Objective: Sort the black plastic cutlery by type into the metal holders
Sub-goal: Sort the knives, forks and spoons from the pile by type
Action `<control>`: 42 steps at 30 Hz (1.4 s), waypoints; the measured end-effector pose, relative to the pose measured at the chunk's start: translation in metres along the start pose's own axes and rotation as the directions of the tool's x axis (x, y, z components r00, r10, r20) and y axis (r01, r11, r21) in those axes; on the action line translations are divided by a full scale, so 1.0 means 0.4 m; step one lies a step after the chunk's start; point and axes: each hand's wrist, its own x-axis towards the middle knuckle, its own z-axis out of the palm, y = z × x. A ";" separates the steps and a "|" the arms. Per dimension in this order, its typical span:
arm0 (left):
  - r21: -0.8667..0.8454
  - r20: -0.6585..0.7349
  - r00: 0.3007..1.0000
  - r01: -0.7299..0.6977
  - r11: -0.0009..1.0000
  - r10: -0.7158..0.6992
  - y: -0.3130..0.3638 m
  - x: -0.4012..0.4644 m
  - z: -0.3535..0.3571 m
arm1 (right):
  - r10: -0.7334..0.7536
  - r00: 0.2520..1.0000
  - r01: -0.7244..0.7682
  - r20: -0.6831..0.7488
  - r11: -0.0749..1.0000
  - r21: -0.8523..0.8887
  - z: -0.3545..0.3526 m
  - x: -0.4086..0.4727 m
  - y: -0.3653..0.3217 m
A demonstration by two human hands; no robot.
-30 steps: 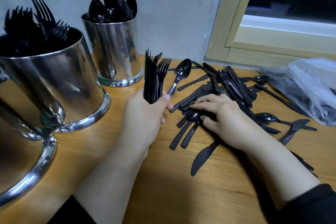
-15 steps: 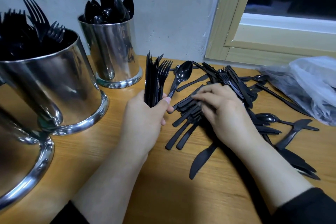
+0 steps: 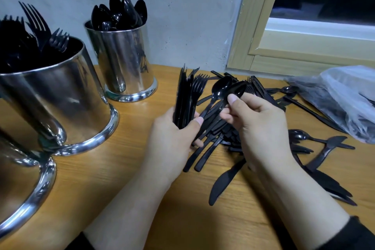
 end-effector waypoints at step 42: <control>-0.228 -0.115 0.978 0.144 0.963 -0.173 -0.013 0.073 -0.064 | -0.142 0.973 0.232 0.183 0.601 -0.765 0.165 0.335 0.021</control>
